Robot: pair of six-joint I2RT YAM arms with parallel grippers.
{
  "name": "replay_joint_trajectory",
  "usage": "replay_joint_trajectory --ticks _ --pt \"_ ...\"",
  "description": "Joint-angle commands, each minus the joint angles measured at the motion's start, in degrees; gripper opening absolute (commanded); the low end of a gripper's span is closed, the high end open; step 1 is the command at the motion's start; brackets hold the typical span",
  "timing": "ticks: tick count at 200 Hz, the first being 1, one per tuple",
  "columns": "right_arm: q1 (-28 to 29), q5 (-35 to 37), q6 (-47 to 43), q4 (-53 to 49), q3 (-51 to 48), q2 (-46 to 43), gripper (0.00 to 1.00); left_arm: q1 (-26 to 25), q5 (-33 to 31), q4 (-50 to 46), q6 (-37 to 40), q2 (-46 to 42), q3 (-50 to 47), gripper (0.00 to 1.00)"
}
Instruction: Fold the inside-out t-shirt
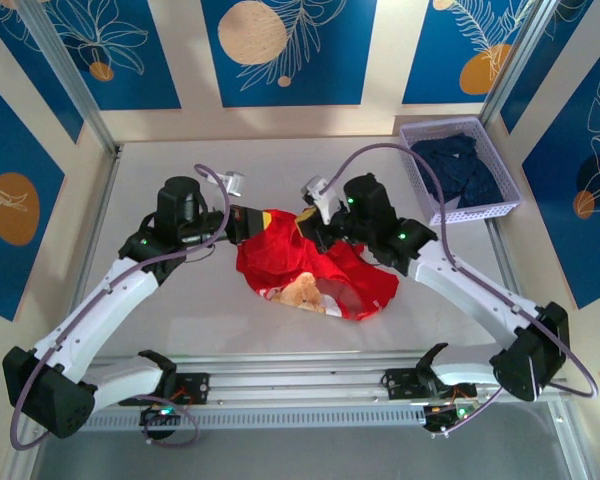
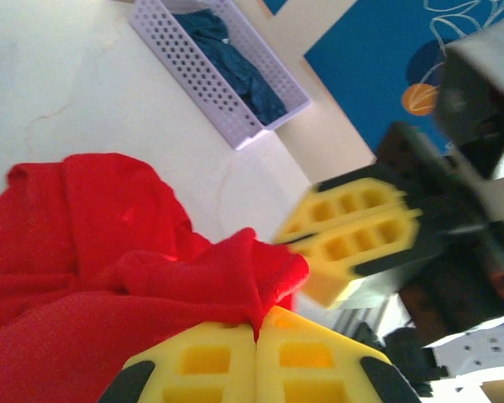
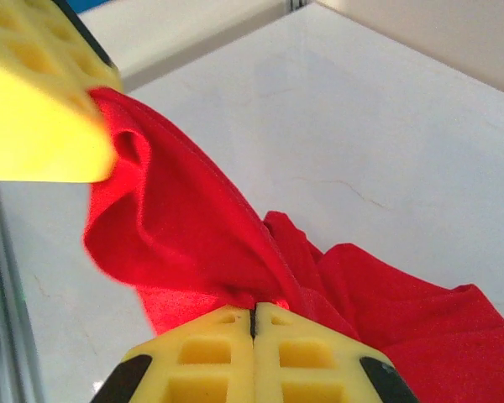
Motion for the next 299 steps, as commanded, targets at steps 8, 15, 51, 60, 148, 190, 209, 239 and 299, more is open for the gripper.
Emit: replay_joint_trajectory --ticks 8,15,51,60,148,190,209,239,299 --pt "-2.6 -10.0 3.7 0.1 -2.2 -4.1 0.00 0.5 -3.9 -2.8 3.6 -0.8 2.2 0.00" --pt "-3.1 -11.4 4.2 0.2 -2.4 -4.5 0.00 0.5 -4.1 -2.9 3.7 -0.6 2.3 0.00" --pt "-3.8 -18.8 6.0 1.2 -2.9 -4.9 0.00 0.5 -5.2 -2.9 4.1 -0.4 2.1 0.00" --pt "-3.5 -20.6 6.6 1.8 -2.8 -4.7 0.00 0.5 -5.5 -2.9 3.9 -0.3 2.1 0.00" --pt "4.5 -28.1 12.8 6.4 2.5 0.9 0.00 0.5 -8.2 -1.8 3.4 4.5 3.4 0.00" --pt "7.7 -28.9 11.6 2.7 6.5 4.1 0.03 0.5 -7.0 0.2 3.7 4.5 2.5 0.00" --pt "8.4 -28.9 9.0 -0.4 6.1 3.7 0.15 0.5 -6.7 0.4 4.3 4.2 2.5 0.00" --pt "6.4 -19.3 7.8 -0.9 1.6 -1.8 0.25 0.5 -5.7 1.0 5.2 3.4 2.2 0.00" --pt "5.2 1.7 12.8 2.2 -0.2 1.4 0.29 0.5 -3.3 2.8 4.3 2.7 1.3 0.00"
